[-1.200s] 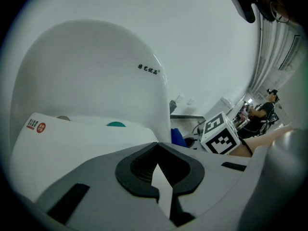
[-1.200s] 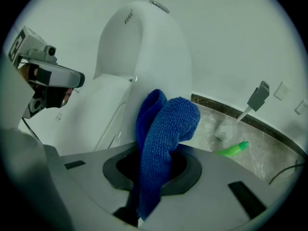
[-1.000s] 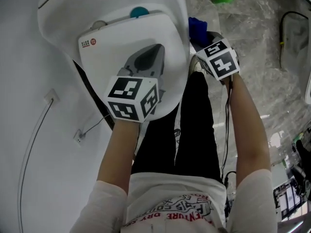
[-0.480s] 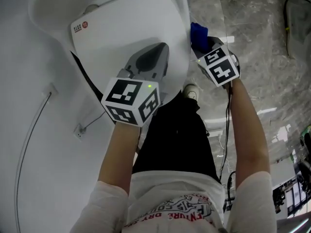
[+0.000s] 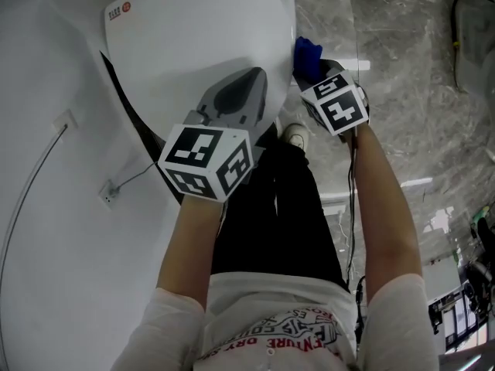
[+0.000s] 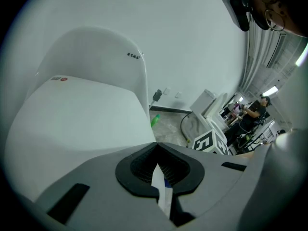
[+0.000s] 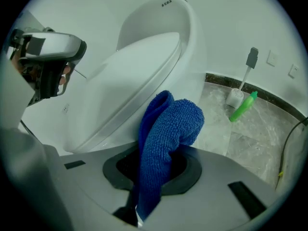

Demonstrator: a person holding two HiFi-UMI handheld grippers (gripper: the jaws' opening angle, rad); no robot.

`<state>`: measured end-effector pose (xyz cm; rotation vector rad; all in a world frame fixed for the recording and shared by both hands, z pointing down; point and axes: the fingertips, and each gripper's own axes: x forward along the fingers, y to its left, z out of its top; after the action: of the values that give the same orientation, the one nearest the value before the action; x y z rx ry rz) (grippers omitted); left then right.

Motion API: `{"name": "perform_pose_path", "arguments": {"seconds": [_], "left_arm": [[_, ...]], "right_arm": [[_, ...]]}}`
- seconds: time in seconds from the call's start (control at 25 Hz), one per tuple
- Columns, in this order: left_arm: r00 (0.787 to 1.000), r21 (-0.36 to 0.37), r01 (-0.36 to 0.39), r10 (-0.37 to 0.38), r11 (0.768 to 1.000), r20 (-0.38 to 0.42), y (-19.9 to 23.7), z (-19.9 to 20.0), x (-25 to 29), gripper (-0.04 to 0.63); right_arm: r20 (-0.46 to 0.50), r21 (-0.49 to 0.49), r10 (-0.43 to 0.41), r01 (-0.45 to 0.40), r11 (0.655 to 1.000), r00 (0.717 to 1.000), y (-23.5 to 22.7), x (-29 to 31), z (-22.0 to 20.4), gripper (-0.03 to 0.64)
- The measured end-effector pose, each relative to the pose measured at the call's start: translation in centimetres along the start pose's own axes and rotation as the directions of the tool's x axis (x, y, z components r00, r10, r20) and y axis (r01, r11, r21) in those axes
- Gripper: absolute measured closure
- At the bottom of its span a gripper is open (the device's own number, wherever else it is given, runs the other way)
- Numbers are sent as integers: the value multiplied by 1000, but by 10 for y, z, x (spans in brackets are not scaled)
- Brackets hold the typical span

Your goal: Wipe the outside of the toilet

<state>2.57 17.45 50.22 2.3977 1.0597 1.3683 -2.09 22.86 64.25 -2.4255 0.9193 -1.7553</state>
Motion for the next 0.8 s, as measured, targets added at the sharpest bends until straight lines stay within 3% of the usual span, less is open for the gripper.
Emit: {"name": "perform_pose_path", "arguments": {"seconds": [0.32, 0.6, 0.8], "left_arm": [[997, -28, -65, 66, 997, 27, -8, -46, -33, 589], [998, -45, -64, 65, 997, 3, -20, -92, -56, 589], [999, -39, -33, 33, 999, -16, -10, -124, -80, 589]], "right_arm": [[23, -37, 20, -19, 999, 1000, 35, -5, -21, 545], [50, 45, 28, -30, 999, 998, 60, -4, -41, 545], [52, 80, -18, 14, 997, 998, 73, 1, -51, 545]]}}
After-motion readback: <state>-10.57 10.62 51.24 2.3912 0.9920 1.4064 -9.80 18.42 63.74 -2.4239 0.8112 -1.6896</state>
